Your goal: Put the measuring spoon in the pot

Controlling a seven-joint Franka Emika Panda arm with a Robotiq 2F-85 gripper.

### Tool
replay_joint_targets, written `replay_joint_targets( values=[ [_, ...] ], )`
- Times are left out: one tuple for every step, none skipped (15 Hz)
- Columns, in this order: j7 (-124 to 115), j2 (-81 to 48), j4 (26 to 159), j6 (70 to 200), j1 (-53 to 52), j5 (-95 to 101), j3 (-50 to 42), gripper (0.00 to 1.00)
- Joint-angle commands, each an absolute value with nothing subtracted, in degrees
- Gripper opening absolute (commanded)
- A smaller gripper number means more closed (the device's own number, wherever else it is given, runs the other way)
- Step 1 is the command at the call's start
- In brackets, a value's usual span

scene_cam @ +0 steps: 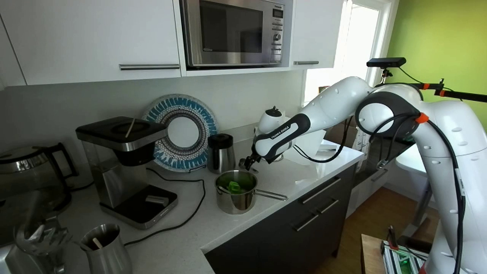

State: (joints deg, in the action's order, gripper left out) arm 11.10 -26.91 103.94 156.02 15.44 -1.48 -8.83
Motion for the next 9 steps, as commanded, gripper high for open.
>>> replay_joint_targets(
  values=[
    [13.1, -28.1, 104.1, 158.7, 17.9, -2.9, -6.7, 0.90],
    [13.3, -28.4, 103.9, 158.8, 18.5, -3.4, -6.2, 0.85],
    [13.7, -28.9, 103.6, 159.3, 19.2, -3.8, -5.7, 0.83],
    [14.1, -29.3, 103.4, 159.5, 19.9, -4.3, -5.1, 0.77],
    [14.7, -29.7, 103.2, 160.0, 20.5, -4.8, -4.5, 0.66],
    [15.7, -30.1, 103.0, 160.6, 21.4, -5.7, -3.5, 0.61],
    [16.4, -30.5, 102.8, 161.2, 22.1, -6.4, -2.7, 0.55],
    [17.7, -31.1, 102.4, 162.0, 23.2, -7.3, -1.5, 0.43],
    [18.9, -31.6, 102.1, 162.9, 24.0, -8.1, -0.4, 0.35]
  ],
)
